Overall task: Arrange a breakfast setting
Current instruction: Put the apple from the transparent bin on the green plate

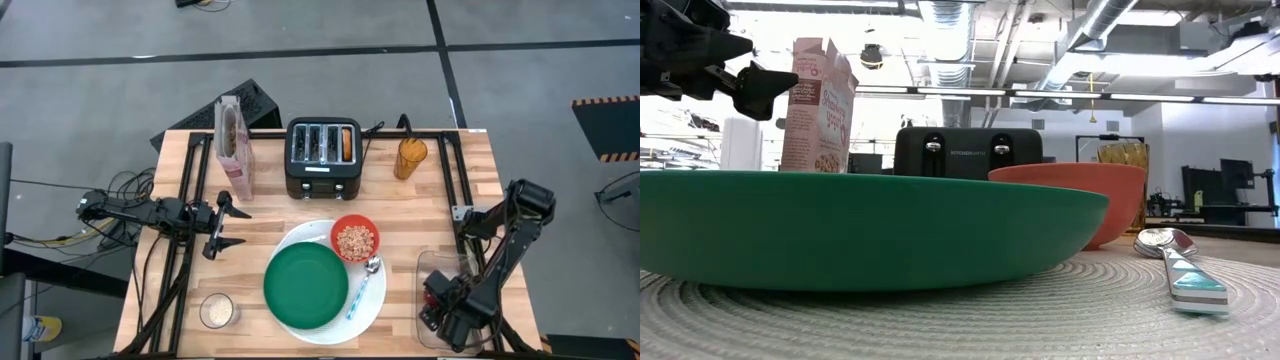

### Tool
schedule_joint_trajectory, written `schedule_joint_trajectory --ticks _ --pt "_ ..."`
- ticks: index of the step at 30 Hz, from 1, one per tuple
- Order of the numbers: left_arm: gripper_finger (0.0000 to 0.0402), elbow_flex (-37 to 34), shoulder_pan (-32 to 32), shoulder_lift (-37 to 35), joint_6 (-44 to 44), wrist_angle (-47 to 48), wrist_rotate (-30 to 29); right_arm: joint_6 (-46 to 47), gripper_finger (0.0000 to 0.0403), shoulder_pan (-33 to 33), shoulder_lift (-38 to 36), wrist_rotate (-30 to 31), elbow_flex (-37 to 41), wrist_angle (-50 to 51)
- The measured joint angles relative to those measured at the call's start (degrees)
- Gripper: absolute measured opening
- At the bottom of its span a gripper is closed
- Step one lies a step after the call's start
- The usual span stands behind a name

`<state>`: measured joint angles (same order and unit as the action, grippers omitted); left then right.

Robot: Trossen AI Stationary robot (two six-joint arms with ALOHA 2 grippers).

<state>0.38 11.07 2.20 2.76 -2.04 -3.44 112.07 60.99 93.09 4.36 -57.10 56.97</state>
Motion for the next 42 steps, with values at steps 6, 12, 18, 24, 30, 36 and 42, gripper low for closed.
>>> schedule_joint_trajectory --ticks 6,12,18,24,30,36,42 --pt "0.0311 0.0 0.0 0.0 0.0 0.0 0.0 0.4 0.0319 -0.5 0.3 -0.2 0.0 0.0" --pt "0.0311 0.0 0.0 0.0 0.0 0.0 0.0 0.5 0.0286 -0.5 -1.2 -0.6 0.0 0.0" --pt "0.0311 0.0 0.0 0.0 0.0 0.0 0.0 1.1 0.0284 -0.5 -8.9 0.8 0.0 2.2" --pt "0.0311 0.0 0.0 0.0 0.0 0.0 0.0 -0.2 0.0283 -0.5 -19.6 10.3 -0.1 6.3" --pt "0.0311 0.0 0.0 0.0 0.0 0.0 0.0 -7.2 0.0282 -2.6 -29.2 22.7 -0.1 7.2" --pt "0.0311 0.0 0.0 0.0 0.0 0.0 0.0 -20.8 0.0282 -8.5 -35.7 29.2 -0.1 5.2" --pt "0.0311 0.0 0.0 0.0 0.0 0.0 0.0 -41.3 0.0282 -17.9 -38.1 32.1 -0.1 -5.2"
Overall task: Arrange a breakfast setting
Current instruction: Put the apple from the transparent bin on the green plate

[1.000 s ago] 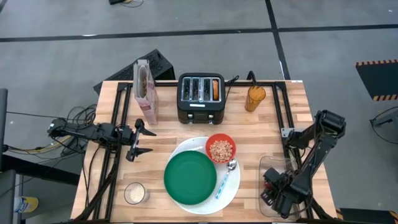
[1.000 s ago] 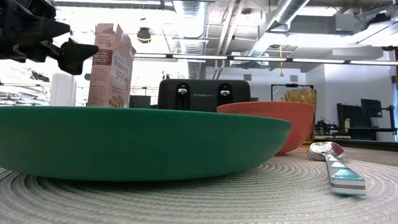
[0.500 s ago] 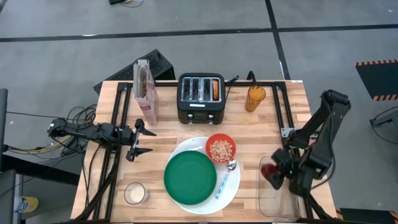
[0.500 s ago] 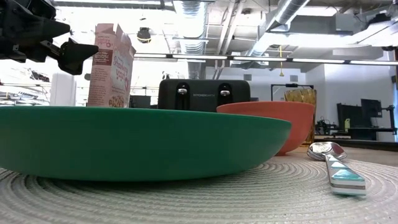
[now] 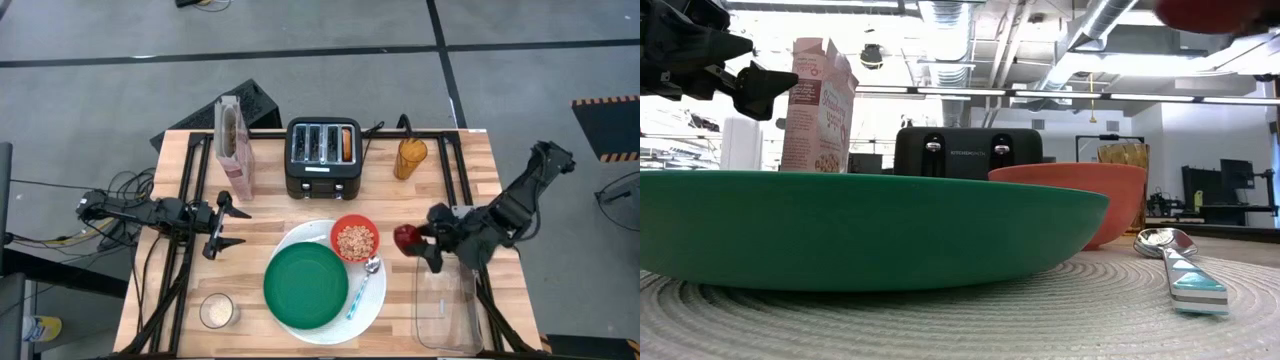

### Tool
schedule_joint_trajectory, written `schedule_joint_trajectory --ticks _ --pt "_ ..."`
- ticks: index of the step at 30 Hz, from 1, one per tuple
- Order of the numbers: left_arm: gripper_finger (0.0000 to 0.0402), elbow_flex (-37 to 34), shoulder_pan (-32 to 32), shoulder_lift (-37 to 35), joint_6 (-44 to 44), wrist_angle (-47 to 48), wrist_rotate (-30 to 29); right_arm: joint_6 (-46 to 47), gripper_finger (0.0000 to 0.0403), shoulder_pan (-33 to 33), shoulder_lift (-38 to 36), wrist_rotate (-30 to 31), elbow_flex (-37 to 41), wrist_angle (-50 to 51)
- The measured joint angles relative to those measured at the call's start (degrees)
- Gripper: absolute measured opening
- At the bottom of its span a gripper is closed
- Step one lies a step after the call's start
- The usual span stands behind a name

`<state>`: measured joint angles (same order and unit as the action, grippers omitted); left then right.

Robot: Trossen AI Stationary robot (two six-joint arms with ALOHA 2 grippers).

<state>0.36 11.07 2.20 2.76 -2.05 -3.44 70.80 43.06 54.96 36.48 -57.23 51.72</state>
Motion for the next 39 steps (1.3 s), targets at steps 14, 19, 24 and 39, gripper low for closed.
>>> schedule_joint_trajectory --ticks 14,19,24,39 --pt "0.0311 0.0 0.0 0.0 0.0 0.0 0.0 -33.4 0.0285 -15.5 9.6 -1.1 0.0 -23.0" --pt "0.0311 0.0 0.0 0.0 0.0 0.0 0.0 -35.8 0.0286 -16.7 15.3 -3.1 0.0 -30.4" --pt "0.0311 0.0 0.0 0.0 0.0 0.0 0.0 -35.9 0.0286 -16.5 21.6 -4.1 0.0 -37.7" --pt "0.0311 0.0 0.0 0.0 0.0 0.0 0.0 -39.8 0.0286 -16.5 34.5 -9.5 0.0 -53.7"
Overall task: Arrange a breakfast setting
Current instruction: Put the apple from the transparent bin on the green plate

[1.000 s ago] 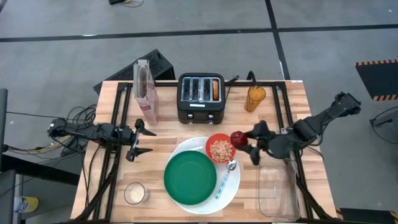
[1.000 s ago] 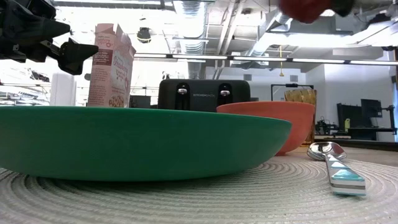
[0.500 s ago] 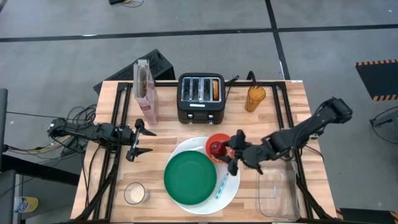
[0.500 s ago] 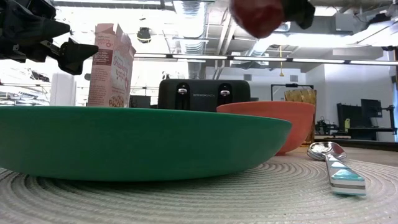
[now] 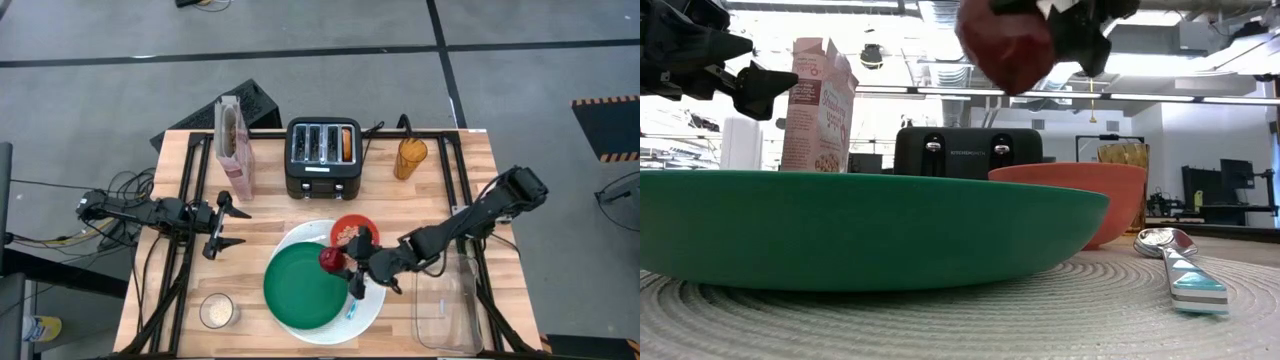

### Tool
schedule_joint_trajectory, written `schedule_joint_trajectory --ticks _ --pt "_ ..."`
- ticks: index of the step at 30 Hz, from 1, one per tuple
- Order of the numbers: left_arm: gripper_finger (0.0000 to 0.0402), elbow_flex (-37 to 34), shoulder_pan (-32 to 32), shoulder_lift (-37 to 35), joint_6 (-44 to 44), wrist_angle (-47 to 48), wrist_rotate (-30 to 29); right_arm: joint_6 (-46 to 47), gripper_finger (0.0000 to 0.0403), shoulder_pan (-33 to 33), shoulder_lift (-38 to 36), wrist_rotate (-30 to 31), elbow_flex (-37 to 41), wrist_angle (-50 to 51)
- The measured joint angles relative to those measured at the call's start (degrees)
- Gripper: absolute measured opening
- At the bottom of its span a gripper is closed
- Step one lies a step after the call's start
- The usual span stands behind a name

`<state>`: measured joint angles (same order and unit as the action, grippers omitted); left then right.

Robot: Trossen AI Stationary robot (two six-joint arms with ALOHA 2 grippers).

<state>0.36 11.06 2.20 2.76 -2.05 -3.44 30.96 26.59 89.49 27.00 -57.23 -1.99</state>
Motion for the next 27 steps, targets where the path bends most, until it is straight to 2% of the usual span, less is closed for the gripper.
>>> schedule_joint_trajectory --ticks 5,14,27 --pt "0.0311 0.0 0.0 0.0 0.0 0.0 0.0 -0.8 0.0286 0.5 3.9 -0.4 0.0 -4.2" --pt "0.0311 0.0 0.0 0.0 0.0 0.0 0.0 -8.8 0.0286 3.3 8.6 -0.2 0.0 -9.2" --pt "0.0311 0.0 0.0 0.0 0.0 0.0 0.0 -9.0 0.0286 4.1 13.4 -2.8 0.0 -11.2"
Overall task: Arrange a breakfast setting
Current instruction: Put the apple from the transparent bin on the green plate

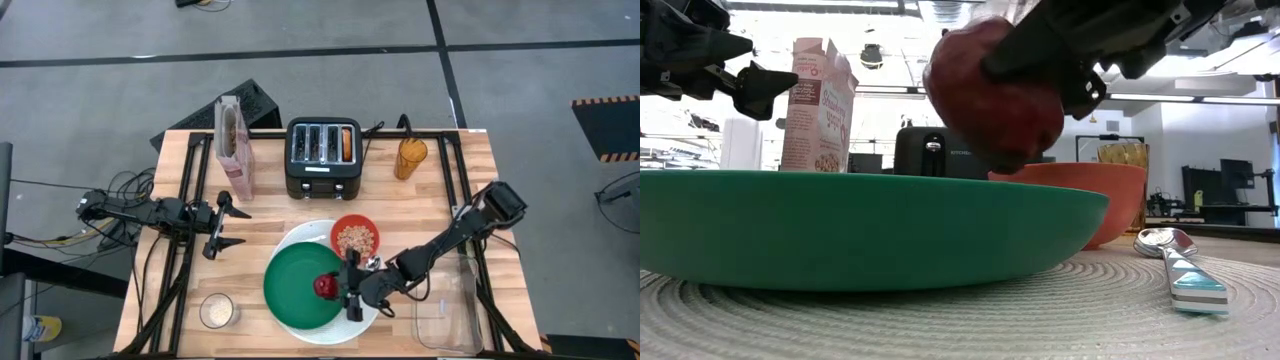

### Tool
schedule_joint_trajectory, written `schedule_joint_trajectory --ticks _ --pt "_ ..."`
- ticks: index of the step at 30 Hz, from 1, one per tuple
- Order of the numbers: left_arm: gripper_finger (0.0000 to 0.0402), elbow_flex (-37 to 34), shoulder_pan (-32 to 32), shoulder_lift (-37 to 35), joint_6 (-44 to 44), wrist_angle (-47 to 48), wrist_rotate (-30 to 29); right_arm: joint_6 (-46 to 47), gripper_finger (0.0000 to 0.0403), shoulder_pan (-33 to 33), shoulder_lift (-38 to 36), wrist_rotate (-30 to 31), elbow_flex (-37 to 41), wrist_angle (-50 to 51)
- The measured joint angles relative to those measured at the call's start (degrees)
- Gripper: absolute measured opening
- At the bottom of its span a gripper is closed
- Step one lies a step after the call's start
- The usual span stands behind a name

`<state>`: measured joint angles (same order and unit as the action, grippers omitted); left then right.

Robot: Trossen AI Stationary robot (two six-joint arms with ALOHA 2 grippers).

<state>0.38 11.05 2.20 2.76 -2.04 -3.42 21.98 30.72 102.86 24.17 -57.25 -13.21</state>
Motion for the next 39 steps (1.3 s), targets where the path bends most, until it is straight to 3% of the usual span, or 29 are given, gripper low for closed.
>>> schedule_joint_trajectory --ticks 15,39 --pt "0.0311 0.0 0.0 0.0 0.0 0.0 0.0 1.6 0.0287 -0.9 0.6 -4.7 0.0 0.1" --pt "0.0311 0.0 0.0 0.0 0.0 0.0 0.0 8.0 0.0345 -2.8 0.6 -6.5 0.0 5.8"
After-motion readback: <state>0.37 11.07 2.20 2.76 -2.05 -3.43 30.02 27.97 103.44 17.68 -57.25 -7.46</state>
